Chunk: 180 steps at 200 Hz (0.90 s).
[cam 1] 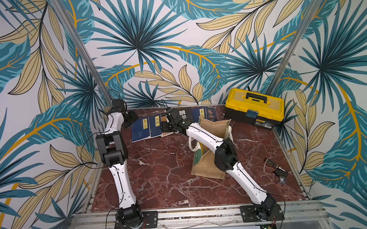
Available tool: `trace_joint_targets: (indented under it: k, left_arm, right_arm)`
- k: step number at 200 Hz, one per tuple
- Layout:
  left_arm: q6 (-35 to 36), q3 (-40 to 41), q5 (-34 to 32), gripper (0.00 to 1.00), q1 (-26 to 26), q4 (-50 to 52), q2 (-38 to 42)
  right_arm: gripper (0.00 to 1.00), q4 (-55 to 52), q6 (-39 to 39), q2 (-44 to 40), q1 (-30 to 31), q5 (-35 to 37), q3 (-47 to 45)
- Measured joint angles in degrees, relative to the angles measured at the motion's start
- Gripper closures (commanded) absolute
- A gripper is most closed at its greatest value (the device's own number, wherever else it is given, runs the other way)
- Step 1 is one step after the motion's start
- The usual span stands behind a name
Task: Put the books into the canvas bag
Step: Move the books to the center of the board.
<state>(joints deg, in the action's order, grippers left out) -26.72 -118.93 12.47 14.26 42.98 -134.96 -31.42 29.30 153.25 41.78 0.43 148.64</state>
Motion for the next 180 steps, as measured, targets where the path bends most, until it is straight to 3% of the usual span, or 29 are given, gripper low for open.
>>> trace_joint_targets:
  k: [75,125,180]
  left_arm:
    - [0.1,-1.5,12.8,0.27,2.5,1.7,-4.7]
    - [0.0,-0.7,19.3,0.3,-1.6,2.1,-4.9]
    - [-0.8,-0.2,22.6,0.31,-6.8,2.7,-4.9]
  right_arm:
    - [0.4,1.7,6.3,0.0,-2.9,-1.0,-0.9]
    - [0.39,2.1,7.6,0.0,-3.7,-0.9,-3.2]
    - [0.38,4.2,7.8,-4.9,-7.4,1.4,-14.3]
